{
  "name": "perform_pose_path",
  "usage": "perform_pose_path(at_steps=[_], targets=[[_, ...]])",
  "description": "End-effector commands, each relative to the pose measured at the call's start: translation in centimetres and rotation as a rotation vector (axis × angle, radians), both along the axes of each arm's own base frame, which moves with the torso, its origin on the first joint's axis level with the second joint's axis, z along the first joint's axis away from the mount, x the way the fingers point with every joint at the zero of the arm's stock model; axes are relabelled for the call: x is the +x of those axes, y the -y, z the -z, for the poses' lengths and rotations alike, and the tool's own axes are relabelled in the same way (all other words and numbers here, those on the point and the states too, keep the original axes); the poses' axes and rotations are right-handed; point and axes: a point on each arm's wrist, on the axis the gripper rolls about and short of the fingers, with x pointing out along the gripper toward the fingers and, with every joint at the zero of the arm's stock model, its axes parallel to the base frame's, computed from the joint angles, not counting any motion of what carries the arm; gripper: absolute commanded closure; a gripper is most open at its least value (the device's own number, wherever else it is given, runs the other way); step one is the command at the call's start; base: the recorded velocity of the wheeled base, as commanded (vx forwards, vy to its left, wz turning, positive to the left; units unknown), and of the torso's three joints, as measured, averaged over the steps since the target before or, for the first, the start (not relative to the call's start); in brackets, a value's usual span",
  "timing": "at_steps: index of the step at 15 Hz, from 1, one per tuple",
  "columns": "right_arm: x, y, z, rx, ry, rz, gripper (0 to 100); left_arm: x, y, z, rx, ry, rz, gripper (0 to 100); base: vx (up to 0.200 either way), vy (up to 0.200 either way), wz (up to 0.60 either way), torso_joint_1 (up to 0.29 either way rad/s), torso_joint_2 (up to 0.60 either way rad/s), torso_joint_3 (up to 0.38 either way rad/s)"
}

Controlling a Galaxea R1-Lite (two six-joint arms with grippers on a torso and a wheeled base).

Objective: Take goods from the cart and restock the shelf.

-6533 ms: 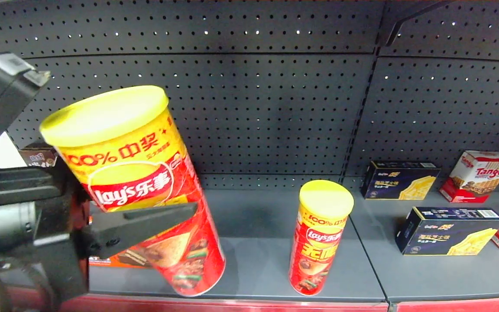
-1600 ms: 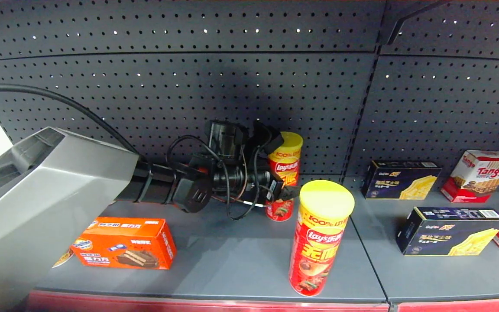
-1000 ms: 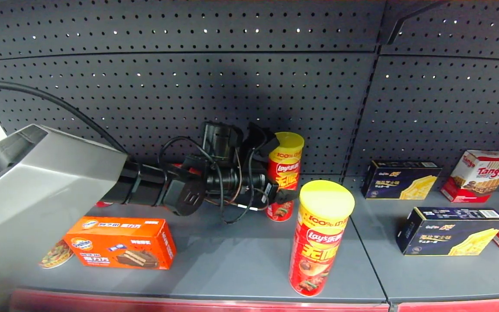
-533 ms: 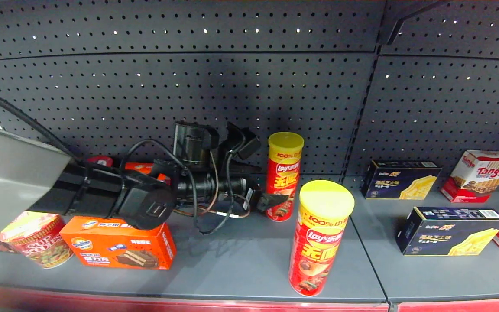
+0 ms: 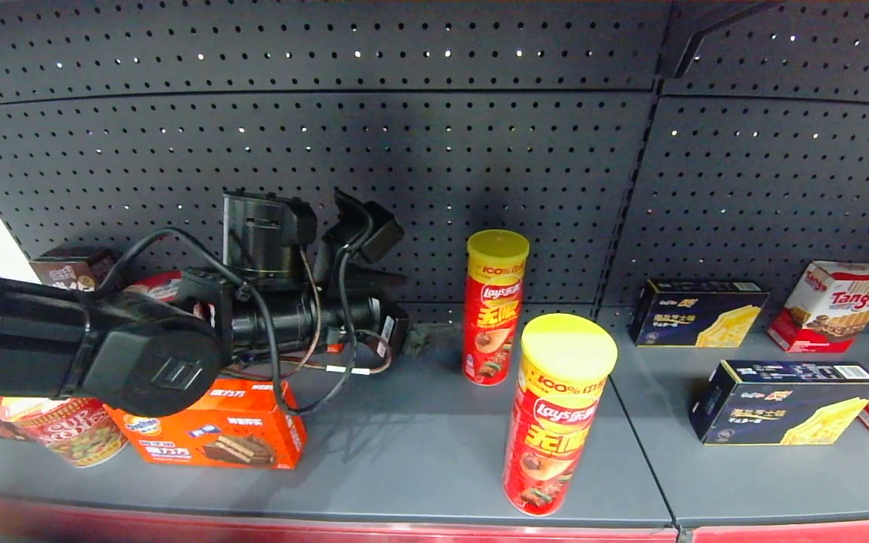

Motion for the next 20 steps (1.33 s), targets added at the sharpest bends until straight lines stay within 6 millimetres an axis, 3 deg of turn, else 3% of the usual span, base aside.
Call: perform_pose_path(at_steps=[1, 6, 9, 16, 18, 20], targets=[[0.0, 0.0, 0.0, 0.0, -0.001, -0.001, 0, -1.2, -0.4, -0.9, -0.006, 0.02, -0.007, 0, 0.0, 0.0, 0.0, 0.0, 0.0, 0.0], [0.0, 0.0, 0.0, -0.014, 0.003, -0.007, 0, -5.3, -3.4, -3.0, -0.018, 0.06, -0.125, 0, 0.0, 0.0, 0.0, 0.0, 0.0, 0.0], [0.0, -0.2, 0.0, -0.061, 0.008, -0.089, 0, -7.5, -5.0, -2.8, -0.011, 0.061, -0.223, 0, 0.0, 0.0, 0.0, 0.0, 0.0, 0.0], [-0.1, -0.2, 0.1, -0.032, -0.032, -0.114, 0, -13.3, -8.1, -5.9, -0.059, 0.208, -0.369, 0, 0.0, 0.0, 0.0, 0.0, 0.0, 0.0], [-0.1, -0.2, 0.1, -0.014, -0.036, -0.107, 0, -15.5, -9.2, -5.5, -0.064, 0.226, -0.415, 0, 0.0, 0.0, 0.0, 0.0, 0.0, 0.0], [-0.1, -0.2, 0.1, 0.044, -0.045, -0.096, 0, -18.2, -10.5, -3.5, -0.048, 0.214, -0.439, 0, 0.0, 0.0, 0.0, 0.0, 0.0, 0.0]])
